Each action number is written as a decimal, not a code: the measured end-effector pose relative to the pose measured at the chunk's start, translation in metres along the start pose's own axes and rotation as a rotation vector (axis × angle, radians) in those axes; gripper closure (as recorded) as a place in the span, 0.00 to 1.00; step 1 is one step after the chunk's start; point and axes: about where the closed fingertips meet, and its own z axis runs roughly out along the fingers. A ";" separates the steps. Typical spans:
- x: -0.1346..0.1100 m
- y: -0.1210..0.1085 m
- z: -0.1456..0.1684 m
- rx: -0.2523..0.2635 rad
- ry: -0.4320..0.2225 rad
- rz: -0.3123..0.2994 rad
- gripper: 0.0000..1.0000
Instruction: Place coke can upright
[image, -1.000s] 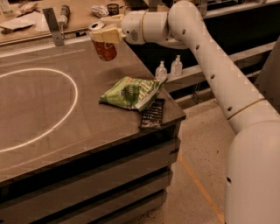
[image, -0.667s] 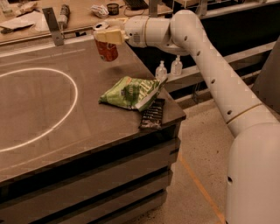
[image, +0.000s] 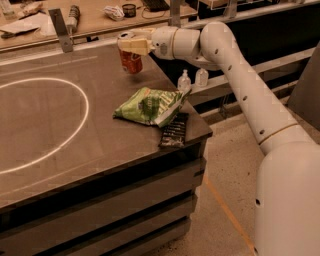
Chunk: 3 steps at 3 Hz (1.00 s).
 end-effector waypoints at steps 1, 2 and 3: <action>0.014 -0.015 -0.006 0.017 -0.005 0.031 0.61; 0.020 -0.021 -0.005 0.008 -0.017 0.042 0.38; 0.028 -0.025 -0.006 0.008 -0.039 0.051 0.15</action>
Offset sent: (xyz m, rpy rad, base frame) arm 0.0280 -0.0239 -0.0263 0.0501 0.0358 -0.0102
